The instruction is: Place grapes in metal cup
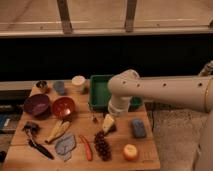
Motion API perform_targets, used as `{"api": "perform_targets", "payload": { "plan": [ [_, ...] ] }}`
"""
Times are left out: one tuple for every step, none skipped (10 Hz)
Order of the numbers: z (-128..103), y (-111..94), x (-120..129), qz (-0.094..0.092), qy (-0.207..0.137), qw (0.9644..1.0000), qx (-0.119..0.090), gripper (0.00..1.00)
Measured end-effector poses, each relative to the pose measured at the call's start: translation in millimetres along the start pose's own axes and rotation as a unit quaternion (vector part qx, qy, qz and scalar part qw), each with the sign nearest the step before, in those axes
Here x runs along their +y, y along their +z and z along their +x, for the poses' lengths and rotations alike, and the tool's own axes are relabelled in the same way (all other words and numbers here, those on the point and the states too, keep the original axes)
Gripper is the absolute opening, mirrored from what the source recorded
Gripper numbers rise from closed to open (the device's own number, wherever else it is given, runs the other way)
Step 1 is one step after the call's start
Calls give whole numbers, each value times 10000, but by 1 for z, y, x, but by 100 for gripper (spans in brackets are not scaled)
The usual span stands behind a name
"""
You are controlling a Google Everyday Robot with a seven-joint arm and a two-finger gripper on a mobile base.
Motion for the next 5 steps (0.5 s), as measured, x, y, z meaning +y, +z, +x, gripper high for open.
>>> {"api": "perform_targets", "payload": {
  "plan": [
    [1, 11, 17, -95, -121, 9999, 74, 80],
    [3, 20, 27, -183, -190, 9995, 143, 80],
    [6, 30, 37, -266, -241, 9991, 224, 80],
    [8, 42, 48, -389, -277, 9984, 295, 80],
    [9, 50, 53, -535, -275, 9977, 307, 80]
  ]
}}
